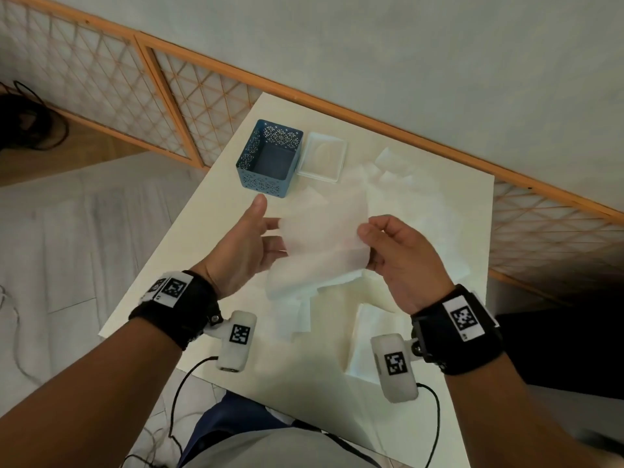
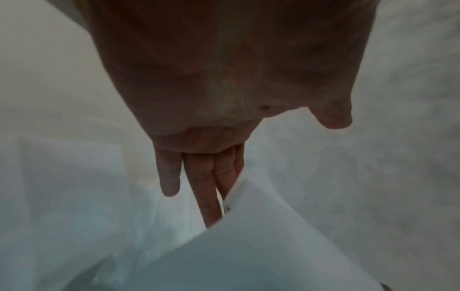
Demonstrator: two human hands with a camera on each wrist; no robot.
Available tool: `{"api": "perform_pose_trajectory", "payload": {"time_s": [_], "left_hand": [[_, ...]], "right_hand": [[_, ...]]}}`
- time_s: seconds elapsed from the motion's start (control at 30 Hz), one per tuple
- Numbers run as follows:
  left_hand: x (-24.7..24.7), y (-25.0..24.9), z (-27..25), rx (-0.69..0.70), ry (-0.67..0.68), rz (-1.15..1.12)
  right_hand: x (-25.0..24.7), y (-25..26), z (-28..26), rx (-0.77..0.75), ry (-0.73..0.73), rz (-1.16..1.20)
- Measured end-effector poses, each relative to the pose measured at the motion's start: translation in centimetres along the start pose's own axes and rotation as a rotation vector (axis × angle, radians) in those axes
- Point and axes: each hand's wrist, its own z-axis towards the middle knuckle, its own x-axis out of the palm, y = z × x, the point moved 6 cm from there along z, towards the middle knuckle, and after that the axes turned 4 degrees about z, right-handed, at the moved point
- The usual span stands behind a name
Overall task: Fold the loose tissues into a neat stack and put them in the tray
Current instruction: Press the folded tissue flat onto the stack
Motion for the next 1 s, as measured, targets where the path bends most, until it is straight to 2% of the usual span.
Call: {"api": "perform_pose_trajectory", "payload": {"time_s": [0.07, 0.13, 0.23, 0.37, 0.47, 0.6, 0.77, 0.93, 1.0], "left_hand": [[1.2, 1.0, 0.1, -0.062, 0.067, -0.115], [2.6, 1.1, -0.2, -0.014, 0.112, -0.114], [3.6, 0.6, -0.1, 0.100, 0.024, -0.044], [3.7, -0.1, 0.4, 0.257, -0.057, 0.201], [4.0, -0.2, 0.5, 0.326, -0.073, 0.247], [4.3, -0.1, 0.6, 0.321, -0.088, 0.289], [4.2, -0.2, 0.4, 0.362, -0.155, 0.389], [4.0, 0.1, 0.7, 0.442, -0.207, 0.541], [4.3, 0.4, 0.7, 0.477, -0.191, 0.635]], "right_hand": [[-0.8, 0.5, -0.4, 0.019, -0.036, 0.107], [-1.6, 0.7, -0.7, 0.023, -0.074, 0.151], [-3.4, 0.3, -0.7, 0.020, -0.192, 0.104], [-5.0, 0.1, -1.0, 0.014, -0.314, -0.003], [-5.3, 0.2, -1.4, -0.036, -0.261, -0.091], [-5.3, 0.2, -1.7, -0.110, -0.156, -0.286], [-5.1, -0.1, -2.1, -0.148, -0.166, -0.546], [-5.5, -0.7, -2.4, -0.244, -0.246, -0.846], [-5.4, -1.4, -2.5, -0.268, -0.221, -0.962]]}}
